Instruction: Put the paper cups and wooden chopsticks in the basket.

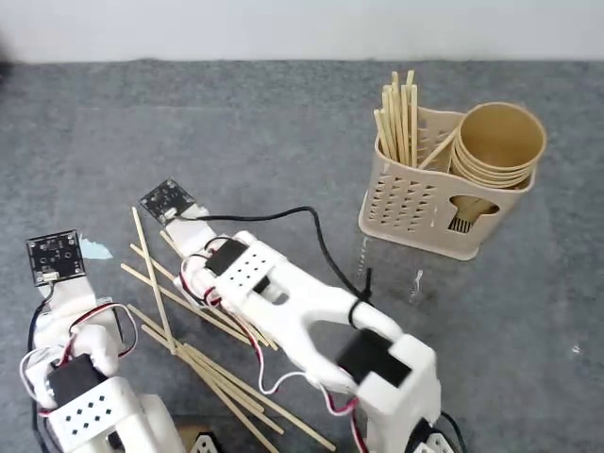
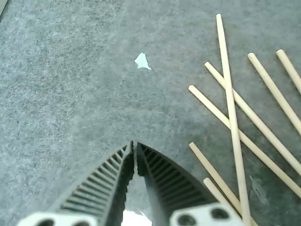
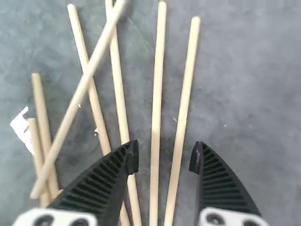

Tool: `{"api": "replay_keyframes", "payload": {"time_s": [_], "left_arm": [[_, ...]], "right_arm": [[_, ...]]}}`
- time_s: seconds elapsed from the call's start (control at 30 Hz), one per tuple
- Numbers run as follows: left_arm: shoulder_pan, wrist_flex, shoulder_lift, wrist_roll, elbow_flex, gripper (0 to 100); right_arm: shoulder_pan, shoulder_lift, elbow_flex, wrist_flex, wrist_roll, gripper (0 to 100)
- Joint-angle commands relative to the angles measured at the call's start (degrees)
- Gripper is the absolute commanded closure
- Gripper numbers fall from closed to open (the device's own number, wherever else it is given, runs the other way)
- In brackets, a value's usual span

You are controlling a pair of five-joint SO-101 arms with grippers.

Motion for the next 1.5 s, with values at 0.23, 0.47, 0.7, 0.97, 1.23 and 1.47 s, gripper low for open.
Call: {"api": "replay_keyframes", "payload": {"time_s": [0.23, 0.47, 0.7, 0.97, 1.23, 1.47], "left_arm": [[-0.35, -1.05, -0.79, 0.62, -3.91, 99], [-0.35, -0.97, -0.79, 0.62, -3.91, 99], [-0.35, -0.97, -0.79, 0.62, -3.82, 99], [-0.35, -1.05, -0.79, 0.62, -3.82, 99], [-0.35, -1.05, -0.79, 0.62, -3.74, 99], [-0.35, -1.05, -0.79, 0.62, -3.74, 99]], "right_arm": [[-0.13, 7.34, -7.56, -0.48, -0.18, 81.6], [0.04, 10.59, -7.47, -0.31, 4.57, 99.7], [2.33, 10.68, -9.14, 5.93, 4.66, 99.1], [3.47, 8.22, -14.77, 17.8, 4.66, 99.1], [3.91, -5.05, -9.49, 25.54, 4.66, 99.1], [8.48, -24.66, 0.26, 25.71, 4.75, 99.1]]}}
